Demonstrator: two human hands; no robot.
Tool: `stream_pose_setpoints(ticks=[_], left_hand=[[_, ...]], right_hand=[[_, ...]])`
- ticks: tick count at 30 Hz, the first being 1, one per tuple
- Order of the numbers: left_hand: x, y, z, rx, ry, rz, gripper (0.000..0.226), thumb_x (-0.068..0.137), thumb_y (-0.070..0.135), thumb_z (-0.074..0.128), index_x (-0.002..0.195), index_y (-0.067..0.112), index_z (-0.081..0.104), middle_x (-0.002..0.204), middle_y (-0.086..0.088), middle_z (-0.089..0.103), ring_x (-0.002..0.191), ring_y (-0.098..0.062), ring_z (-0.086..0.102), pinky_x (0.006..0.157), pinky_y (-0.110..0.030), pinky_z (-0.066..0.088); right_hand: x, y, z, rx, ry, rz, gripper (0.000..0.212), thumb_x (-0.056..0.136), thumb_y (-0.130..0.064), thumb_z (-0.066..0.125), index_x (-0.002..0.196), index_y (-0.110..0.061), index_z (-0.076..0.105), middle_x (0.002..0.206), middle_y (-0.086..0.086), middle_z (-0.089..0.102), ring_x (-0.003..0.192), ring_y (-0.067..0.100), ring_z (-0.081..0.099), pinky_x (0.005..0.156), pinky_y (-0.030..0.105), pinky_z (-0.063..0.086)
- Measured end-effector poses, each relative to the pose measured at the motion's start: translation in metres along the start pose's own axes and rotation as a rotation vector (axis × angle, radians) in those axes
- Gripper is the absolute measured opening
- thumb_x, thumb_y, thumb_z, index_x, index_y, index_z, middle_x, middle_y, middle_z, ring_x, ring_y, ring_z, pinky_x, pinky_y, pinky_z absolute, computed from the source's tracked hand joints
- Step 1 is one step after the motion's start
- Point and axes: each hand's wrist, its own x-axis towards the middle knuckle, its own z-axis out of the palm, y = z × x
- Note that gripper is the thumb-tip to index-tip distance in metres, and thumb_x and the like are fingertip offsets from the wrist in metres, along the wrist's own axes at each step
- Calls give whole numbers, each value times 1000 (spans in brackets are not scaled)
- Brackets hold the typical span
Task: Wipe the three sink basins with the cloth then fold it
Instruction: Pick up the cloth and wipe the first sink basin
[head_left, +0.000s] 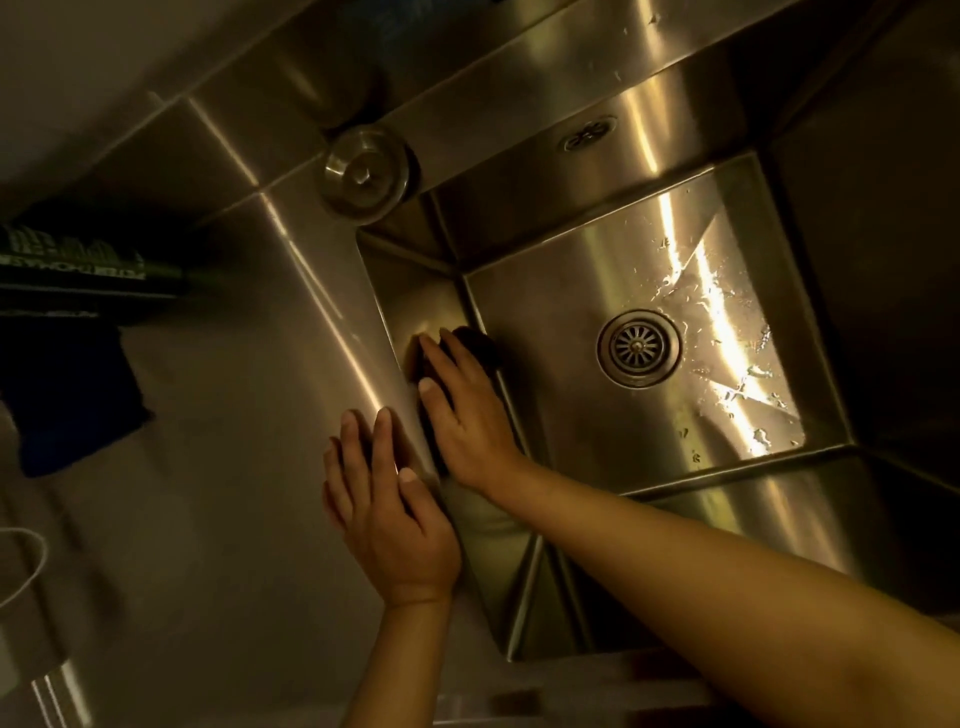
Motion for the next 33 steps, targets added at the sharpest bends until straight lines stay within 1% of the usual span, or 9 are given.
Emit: stream_pose_setpoints(ticks=[4, 8, 12, 15, 17, 20, 27, 30, 33], left_hand=[[0, 0, 1, 5, 10, -6, 59, 101, 22, 37, 159, 25, 41, 171, 2, 28, 160, -23, 17, 124, -59, 22], [0, -1, 2, 8, 32, 14, 58, 100, 24, 37, 158, 23, 44, 170, 0, 30, 159, -24, 19, 124, -58, 23], [-1, -2, 3, 15, 39, 16, 58, 101, 25, 36, 158, 23, 44, 170, 1, 30, 159, -23, 19, 123, -59, 24], [-1, -3, 4, 13, 42, 24, 58, 101, 25, 35, 158, 22, 44, 170, 1, 30, 159, -23, 19, 123, -59, 25], [-1, -4, 4, 13, 40, 28, 58, 101, 25, 36, 158, 23, 43, 170, 2, 29, 159, -24, 19, 123, -59, 25], [-1, -5, 4, 17, 48, 31, 58, 101, 24, 37, 159, 25, 42, 171, 3, 28, 159, -23, 17, 124, -57, 24], [-1, -6, 5, 11, 55, 30, 58, 101, 22, 38, 159, 25, 43, 171, 3, 28, 159, -23, 18, 124, -59, 24], [-2, -6, 6, 16, 56, 44, 58, 102, 22, 38, 159, 24, 42, 171, 2, 28, 159, -24, 18, 124, -58, 24], [-2, -8, 6, 15, 50, 44, 58, 102, 23, 36, 160, 26, 40, 171, 2, 27, 160, -23, 16, 123, -60, 24]], right_hand=[[45, -12, -3, 72, 35, 15, 57, 105, -46, 30, 159, -27, 33, 168, 2, 22, 156, 20, 17, 125, 47, 21], [80, -19, 3, 148, 157, -14, 59, 105, -44, 40, 159, -22, 33, 170, 1, 16, 154, 22, 21, 119, 31, 22], [95, 2, 11, 386, 224, 167, 68, 100, -53, 46, 159, -23, 29, 166, 1, 26, 151, 21, 28, 118, 32, 26], [108, 28, 6, 467, 144, 344, 63, 100, -56, 48, 155, -25, 41, 156, 3, 46, 144, 24, 42, 107, 27, 32], [110, 46, 3, 451, 93, 415, 58, 101, -55, 47, 152, -26, 46, 152, 4, 51, 140, 26, 46, 104, 27, 33], [94, 62, 7, 369, 69, 418, 56, 101, -54, 46, 152, -30, 45, 152, 2, 50, 140, 25, 46, 103, 27, 33], [25, 81, 14, 284, 52, 444, 55, 100, -54, 47, 152, -36, 42, 154, -3, 49, 141, 21, 45, 111, 30, 33], [-3, 74, 15, 287, 45, 466, 54, 101, -51, 48, 153, -35, 41, 156, -4, 46, 143, 21, 43, 118, 38, 35], [-29, 57, 9, 321, 30, 492, 53, 103, -46, 49, 154, -34, 40, 158, -4, 43, 145, 19, 40, 121, 41, 33]])
